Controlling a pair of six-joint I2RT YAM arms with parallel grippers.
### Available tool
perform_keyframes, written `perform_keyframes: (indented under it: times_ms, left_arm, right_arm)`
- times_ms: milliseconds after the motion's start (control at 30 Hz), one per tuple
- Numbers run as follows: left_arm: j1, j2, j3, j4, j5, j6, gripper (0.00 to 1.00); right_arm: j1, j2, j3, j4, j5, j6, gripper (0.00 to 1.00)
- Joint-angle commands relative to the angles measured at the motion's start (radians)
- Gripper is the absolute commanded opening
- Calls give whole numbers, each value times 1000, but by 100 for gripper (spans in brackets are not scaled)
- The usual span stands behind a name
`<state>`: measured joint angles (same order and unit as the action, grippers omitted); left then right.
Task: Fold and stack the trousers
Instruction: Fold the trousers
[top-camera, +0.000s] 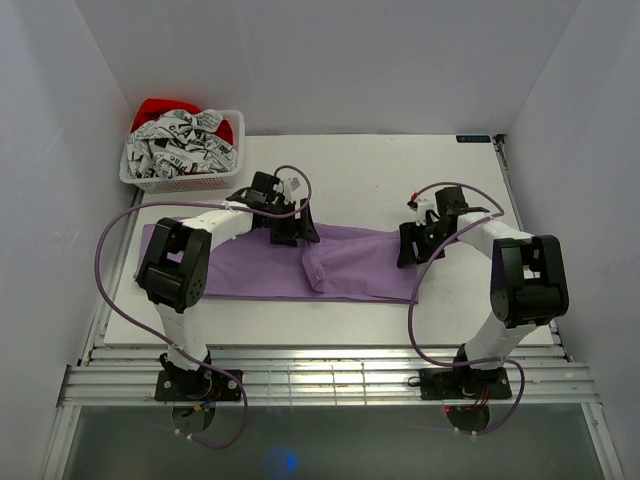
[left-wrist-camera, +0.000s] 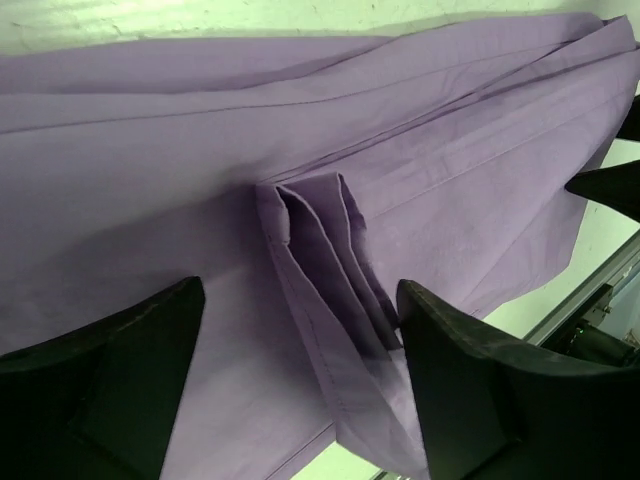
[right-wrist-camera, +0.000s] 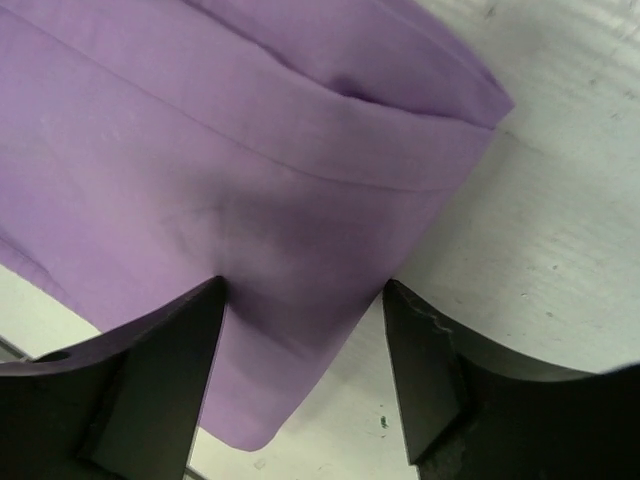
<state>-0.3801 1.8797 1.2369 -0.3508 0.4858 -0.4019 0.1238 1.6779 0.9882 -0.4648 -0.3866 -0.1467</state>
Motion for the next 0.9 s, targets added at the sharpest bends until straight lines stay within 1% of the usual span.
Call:
perform_keyframes:
  times_ms: [0, 33, 67, 100, 133, 200, 233, 267, 300, 333, 367, 400, 500, 567, 600, 633, 700, 767, 800, 833, 867]
  left_arm:
    - [-37, -13, 32, 13, -53, -14, 85]
    - [-39, -8, 39, 3, -55, -12, 78]
    - [-40, -5, 50, 0, -49, -11, 74]
    - [-40, -5, 53, -5, -46, -8, 69]
    - [-40, -10, 56, -7, -35, 1, 58]
    - [-40, -49, 46, 7, -18, 14, 42]
    - [-40, -72, 32, 53, 11, 20, 35]
    - [-40, -95, 16, 87, 28, 24, 25]
    - [-40, -122, -20, 114, 45, 31, 21]
    - [-40, -167, -40, 183, 71, 40, 15]
    - [-40, -186, -56, 208, 77, 47, 3]
    - [-40, -198, -79, 243, 82, 55, 0]
    - [-40, -214, -99, 283, 105, 110, 0]
    - [-39, -226, -146, 318, 126, 155, 0]
    - [-39, -234, -169, 376, 129, 173, 0]
    - [-39, -241, -213, 395, 126, 187, 0]
    - [-39, -257, -249, 446, 96, 225, 0]
    - [-37, -246, -283, 457, 50, 247, 1]
    - [-36, -235, -283, 441, -5, 258, 10]
    - [-28, -226, -280, 429, -19, 258, 33]
    - [-11, -217, -265, 412, -33, 252, 45]
  right_arm:
    - [-9, 28, -22, -11, 2, -31, 68]
    - [-10, 37, -25, -11, 0, -36, 66]
    - [-13, 46, -26, -11, -3, -37, 65]
    - [-15, 64, -28, -11, -12, -39, 61]
    - [-21, 72, -28, -9, -17, -40, 60]
    - [-27, 92, -28, -6, -26, -47, 57]
    - [-33, 97, -29, -5, -31, -51, 55]
    - [-38, 101, -33, -3, -38, -54, 54]
    - [-41, 108, -34, -3, -41, -56, 52]
    - [-49, 109, -34, -3, -46, -57, 50]
    - [-53, 114, -36, -5, -52, -62, 48]
    - [-56, 117, -36, -5, -52, -62, 46]
    - [-69, 120, -40, -3, -57, -70, 43]
    - [-76, 121, -45, -5, -61, -74, 41]
    - [-76, 123, -49, -3, -61, -79, 38]
    - [-79, 123, -51, -3, -63, -80, 36]
    - [-84, 120, -56, -5, -63, -83, 27]
    - [-87, 123, -60, -5, -63, -85, 19]
    - [-87, 123, -60, -5, -63, -85, 12]
    - [-87, 124, -60, -5, -63, -85, 11]
    - [-87, 125, -57, -5, -63, -83, 11]
